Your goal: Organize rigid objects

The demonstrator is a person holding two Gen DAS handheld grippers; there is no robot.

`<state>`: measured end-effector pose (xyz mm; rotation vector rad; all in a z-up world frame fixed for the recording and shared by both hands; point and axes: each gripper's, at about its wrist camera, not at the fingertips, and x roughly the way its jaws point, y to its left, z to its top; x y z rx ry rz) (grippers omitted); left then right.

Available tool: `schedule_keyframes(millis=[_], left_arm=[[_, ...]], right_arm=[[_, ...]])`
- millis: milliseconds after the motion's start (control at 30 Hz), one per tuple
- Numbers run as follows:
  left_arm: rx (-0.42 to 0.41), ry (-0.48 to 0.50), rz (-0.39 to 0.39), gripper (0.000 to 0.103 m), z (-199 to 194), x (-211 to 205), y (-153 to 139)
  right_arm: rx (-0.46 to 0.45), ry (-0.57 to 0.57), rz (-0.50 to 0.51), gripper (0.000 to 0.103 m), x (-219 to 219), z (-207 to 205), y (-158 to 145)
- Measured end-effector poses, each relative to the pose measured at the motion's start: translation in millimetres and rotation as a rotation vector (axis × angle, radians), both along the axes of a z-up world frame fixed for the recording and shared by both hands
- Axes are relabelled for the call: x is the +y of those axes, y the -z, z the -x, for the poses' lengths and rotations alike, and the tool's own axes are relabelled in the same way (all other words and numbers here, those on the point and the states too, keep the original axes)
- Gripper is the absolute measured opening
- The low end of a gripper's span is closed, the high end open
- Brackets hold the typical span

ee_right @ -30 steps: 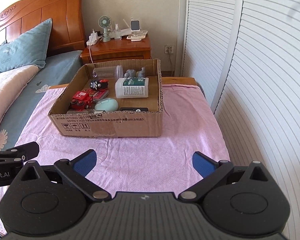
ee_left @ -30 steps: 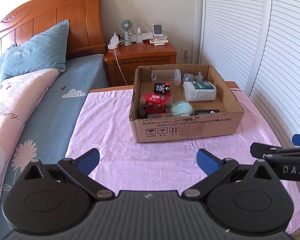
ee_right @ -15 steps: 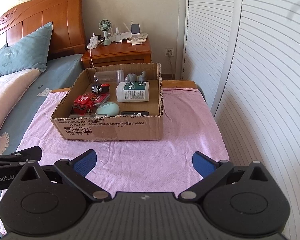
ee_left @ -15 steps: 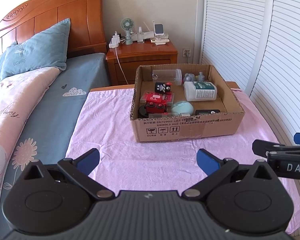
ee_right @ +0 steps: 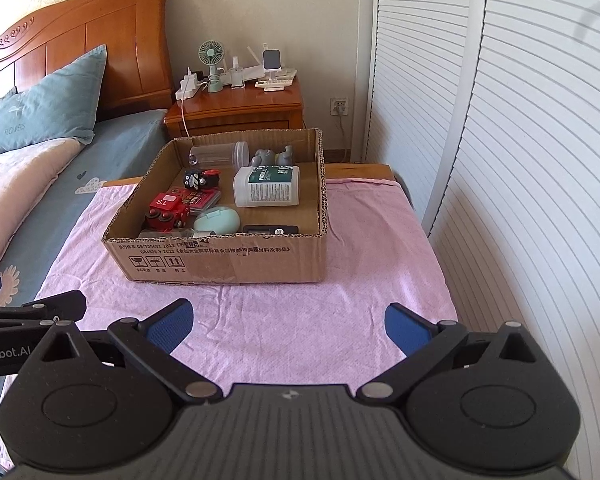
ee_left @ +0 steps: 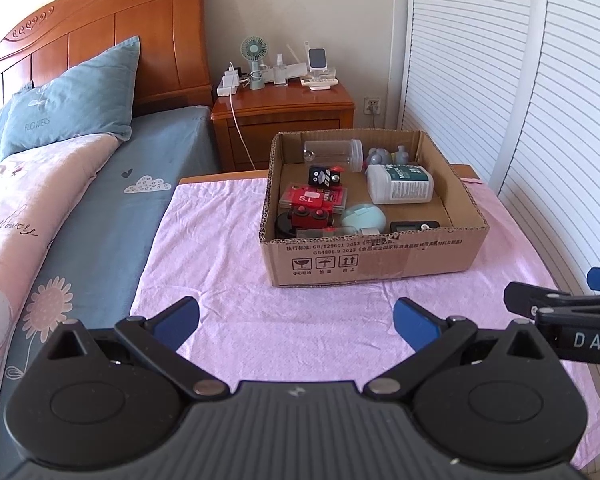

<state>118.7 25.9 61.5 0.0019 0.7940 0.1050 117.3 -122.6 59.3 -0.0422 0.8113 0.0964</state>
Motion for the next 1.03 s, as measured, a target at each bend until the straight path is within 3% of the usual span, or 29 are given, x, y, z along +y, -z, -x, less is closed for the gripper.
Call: schedule_keyframes(millis=[1033], left_arm=[[0.004, 0.005, -0.001, 0.102, -1.1, -2.3, 0.3]], right_arm=[[0.005, 0.003, 0.0, 0.103, -1.7, 0.9, 1.0]])
